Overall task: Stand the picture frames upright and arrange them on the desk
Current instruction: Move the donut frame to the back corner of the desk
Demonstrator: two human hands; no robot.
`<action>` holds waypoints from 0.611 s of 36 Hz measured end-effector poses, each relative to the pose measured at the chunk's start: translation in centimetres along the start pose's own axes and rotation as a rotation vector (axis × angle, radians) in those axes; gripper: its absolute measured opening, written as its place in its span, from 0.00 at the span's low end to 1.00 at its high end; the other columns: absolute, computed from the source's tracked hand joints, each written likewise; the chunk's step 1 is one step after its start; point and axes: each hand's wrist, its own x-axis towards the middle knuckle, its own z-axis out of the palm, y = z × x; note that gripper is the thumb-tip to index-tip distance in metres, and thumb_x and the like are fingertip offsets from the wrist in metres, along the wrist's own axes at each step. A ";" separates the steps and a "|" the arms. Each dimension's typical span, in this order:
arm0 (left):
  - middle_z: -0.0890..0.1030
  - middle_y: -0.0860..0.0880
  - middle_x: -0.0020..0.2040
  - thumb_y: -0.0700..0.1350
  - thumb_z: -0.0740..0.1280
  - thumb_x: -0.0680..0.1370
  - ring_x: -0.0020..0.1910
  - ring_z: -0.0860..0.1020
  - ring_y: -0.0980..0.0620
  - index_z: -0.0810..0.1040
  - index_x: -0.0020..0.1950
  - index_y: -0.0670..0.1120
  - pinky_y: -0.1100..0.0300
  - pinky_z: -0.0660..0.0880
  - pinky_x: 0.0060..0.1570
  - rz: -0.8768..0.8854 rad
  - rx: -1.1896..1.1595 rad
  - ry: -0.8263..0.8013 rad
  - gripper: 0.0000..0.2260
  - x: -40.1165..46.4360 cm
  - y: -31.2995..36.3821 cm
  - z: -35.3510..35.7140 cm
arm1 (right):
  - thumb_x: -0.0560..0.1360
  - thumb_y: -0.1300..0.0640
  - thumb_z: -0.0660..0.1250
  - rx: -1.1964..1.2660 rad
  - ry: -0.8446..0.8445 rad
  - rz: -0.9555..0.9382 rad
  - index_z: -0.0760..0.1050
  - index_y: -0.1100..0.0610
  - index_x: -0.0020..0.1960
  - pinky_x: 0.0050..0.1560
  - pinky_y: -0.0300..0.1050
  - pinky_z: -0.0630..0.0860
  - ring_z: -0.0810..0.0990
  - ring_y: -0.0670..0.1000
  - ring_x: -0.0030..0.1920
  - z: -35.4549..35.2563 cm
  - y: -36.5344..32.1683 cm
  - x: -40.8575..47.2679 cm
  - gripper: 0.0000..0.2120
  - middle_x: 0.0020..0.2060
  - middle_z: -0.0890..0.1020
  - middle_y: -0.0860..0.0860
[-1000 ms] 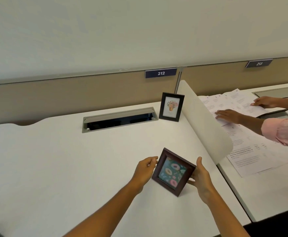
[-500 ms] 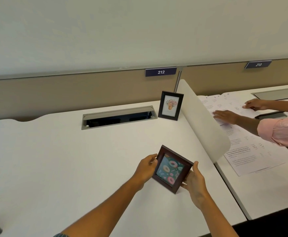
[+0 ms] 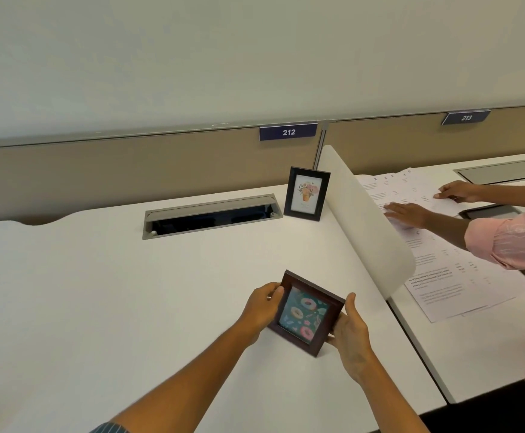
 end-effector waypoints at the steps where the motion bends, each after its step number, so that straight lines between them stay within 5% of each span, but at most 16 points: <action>1: 0.84 0.53 0.55 0.52 0.59 0.87 0.52 0.82 0.57 0.80 0.61 0.48 0.71 0.76 0.39 -0.005 0.008 0.005 0.13 0.0 0.0 -0.2 | 0.76 0.24 0.50 -0.009 -0.001 -0.002 0.78 0.54 0.75 0.75 0.68 0.72 0.84 0.60 0.67 0.2 -0.1 -0.1 0.44 0.65 0.87 0.55; 8: 0.83 0.55 0.47 0.50 0.60 0.87 0.46 0.79 0.59 0.79 0.49 0.53 0.76 0.72 0.35 0.012 0.030 0.028 0.10 -1.0 -0.1 -2.3 | 0.78 0.23 0.49 -0.075 -0.013 -0.020 0.80 0.52 0.73 0.74 0.67 0.74 0.85 0.59 0.66 1.9 -0.8 -0.4 0.43 0.63 0.88 0.54; 13: 0.84 0.54 0.51 0.51 0.60 0.87 0.50 0.80 0.58 0.79 0.53 0.52 0.76 0.73 0.34 0.024 0.032 0.060 0.10 -2.1 0.1 -5.1 | 0.77 0.22 0.49 -0.117 -0.038 -0.040 0.82 0.49 0.70 0.68 0.63 0.78 0.88 0.56 0.62 4.6 -1.3 -0.3 0.42 0.62 0.89 0.52; 22: 0.85 0.57 0.52 0.52 0.60 0.87 0.51 0.81 0.59 0.80 0.52 0.55 0.75 0.74 0.35 0.043 0.016 0.178 0.10 -5.1 -0.1 -12.4 | 0.75 0.20 0.50 -0.219 -0.158 -0.069 0.81 0.50 0.71 0.73 0.68 0.75 0.86 0.59 0.64 12.4 -2.3 -1.1 0.44 0.61 0.89 0.52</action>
